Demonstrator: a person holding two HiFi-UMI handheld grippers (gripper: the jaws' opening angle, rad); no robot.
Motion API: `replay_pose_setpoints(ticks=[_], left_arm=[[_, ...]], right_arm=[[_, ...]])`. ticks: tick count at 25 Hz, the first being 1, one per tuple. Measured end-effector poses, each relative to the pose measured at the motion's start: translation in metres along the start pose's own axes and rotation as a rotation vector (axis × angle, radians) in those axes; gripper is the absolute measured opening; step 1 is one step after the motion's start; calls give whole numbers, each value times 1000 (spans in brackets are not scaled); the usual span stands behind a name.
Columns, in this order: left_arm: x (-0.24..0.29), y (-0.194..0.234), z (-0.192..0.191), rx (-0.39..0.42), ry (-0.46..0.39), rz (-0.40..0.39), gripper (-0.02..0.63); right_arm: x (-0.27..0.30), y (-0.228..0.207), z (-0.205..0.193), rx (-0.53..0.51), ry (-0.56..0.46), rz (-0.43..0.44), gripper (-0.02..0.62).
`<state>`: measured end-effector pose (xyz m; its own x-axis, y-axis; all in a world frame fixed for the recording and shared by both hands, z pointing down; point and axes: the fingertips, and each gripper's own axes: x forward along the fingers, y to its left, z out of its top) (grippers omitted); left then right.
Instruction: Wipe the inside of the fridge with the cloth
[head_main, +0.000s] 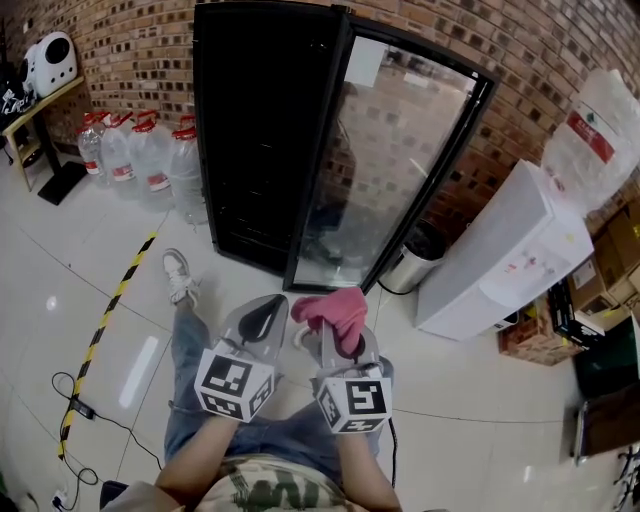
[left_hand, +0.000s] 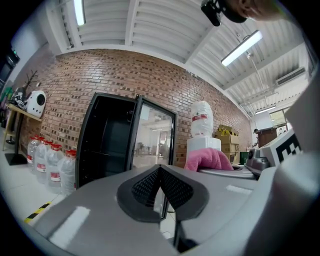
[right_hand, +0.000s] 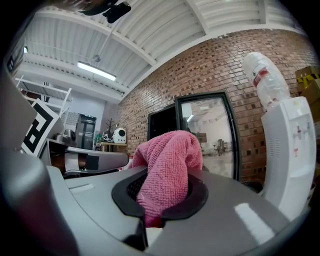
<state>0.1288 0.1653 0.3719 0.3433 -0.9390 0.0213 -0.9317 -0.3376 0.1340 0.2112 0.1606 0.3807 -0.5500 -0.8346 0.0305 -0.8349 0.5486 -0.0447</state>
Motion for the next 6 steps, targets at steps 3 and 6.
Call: replay_pose_setpoints(ticks=[3, 6], left_arm=[[1, 0, 3, 8, -4, -6, -11], [0, 0, 4, 17, -6, -9, -11]], right_arm=[[2, -2, 4, -7, -7, -11, 23], [3, -4, 6, -17, -11, -23, 23]])
